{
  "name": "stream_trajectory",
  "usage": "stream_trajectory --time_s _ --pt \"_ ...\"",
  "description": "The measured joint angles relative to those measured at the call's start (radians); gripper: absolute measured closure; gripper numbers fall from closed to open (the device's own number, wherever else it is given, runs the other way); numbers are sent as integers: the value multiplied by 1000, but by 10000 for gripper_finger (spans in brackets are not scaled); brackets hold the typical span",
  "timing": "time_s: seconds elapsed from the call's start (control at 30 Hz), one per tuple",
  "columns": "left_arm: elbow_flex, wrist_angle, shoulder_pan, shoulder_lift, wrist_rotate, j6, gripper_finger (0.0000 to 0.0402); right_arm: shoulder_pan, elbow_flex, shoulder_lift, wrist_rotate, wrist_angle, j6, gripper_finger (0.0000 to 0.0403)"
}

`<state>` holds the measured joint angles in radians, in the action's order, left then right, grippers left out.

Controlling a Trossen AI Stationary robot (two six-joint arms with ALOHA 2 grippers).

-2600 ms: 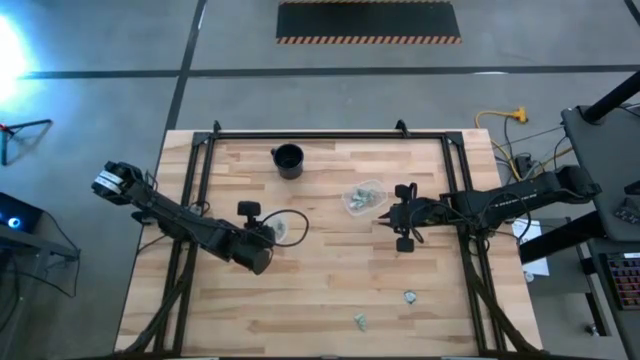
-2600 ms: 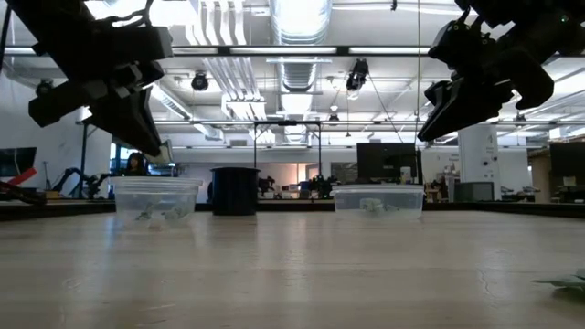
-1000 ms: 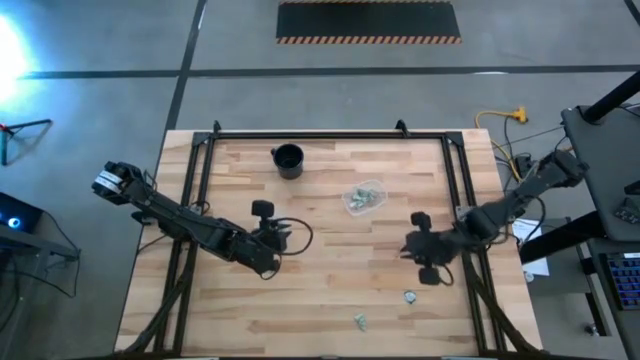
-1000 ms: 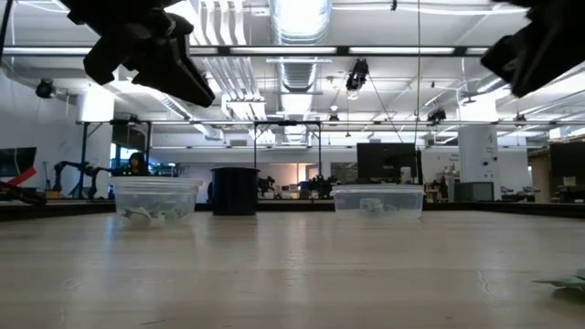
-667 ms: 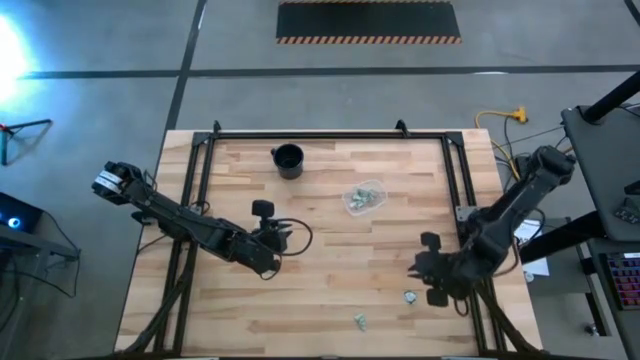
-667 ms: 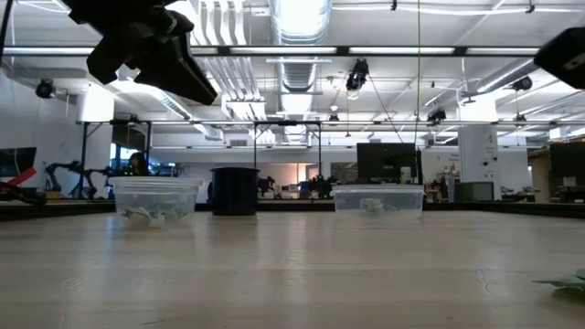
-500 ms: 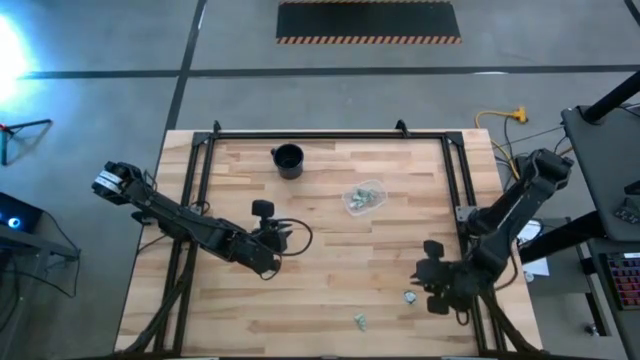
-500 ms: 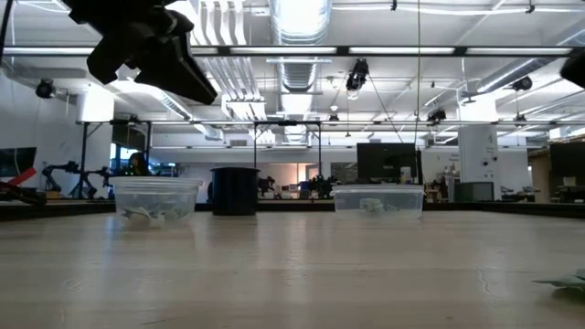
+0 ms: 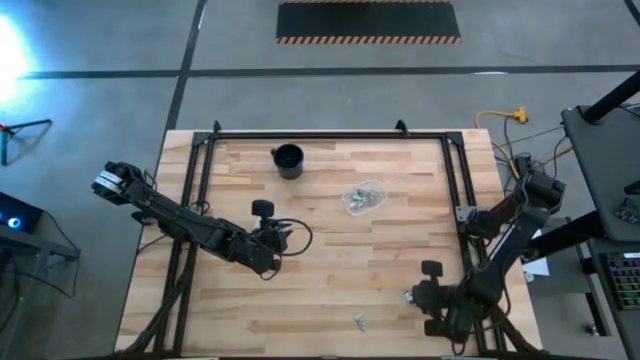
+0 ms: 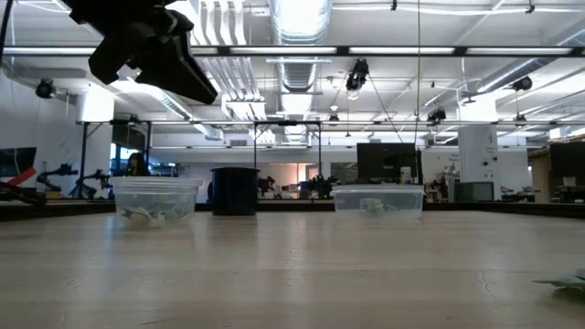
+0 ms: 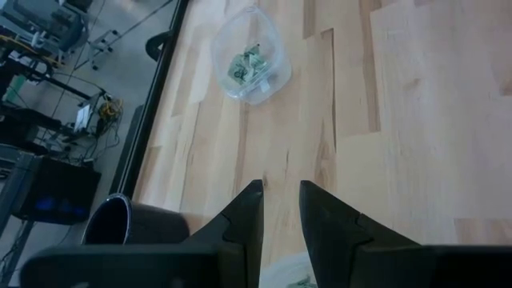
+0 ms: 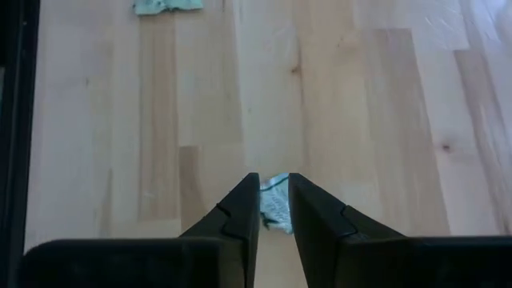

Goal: Pick and place items into bin
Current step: Put the truvia packet into the rectangle transparent bin

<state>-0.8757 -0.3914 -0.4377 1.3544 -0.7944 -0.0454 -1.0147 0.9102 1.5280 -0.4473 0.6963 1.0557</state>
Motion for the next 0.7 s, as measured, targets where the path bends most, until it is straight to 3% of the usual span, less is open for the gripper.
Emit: stream_trajectory --time_s 0.5,0.7 --pt "2 4 0 0 0 0 336 -17 58 97 32 35 0 247" --pt "9 19 0 0 1 0 336 -17 43 124 59 33 6 233"
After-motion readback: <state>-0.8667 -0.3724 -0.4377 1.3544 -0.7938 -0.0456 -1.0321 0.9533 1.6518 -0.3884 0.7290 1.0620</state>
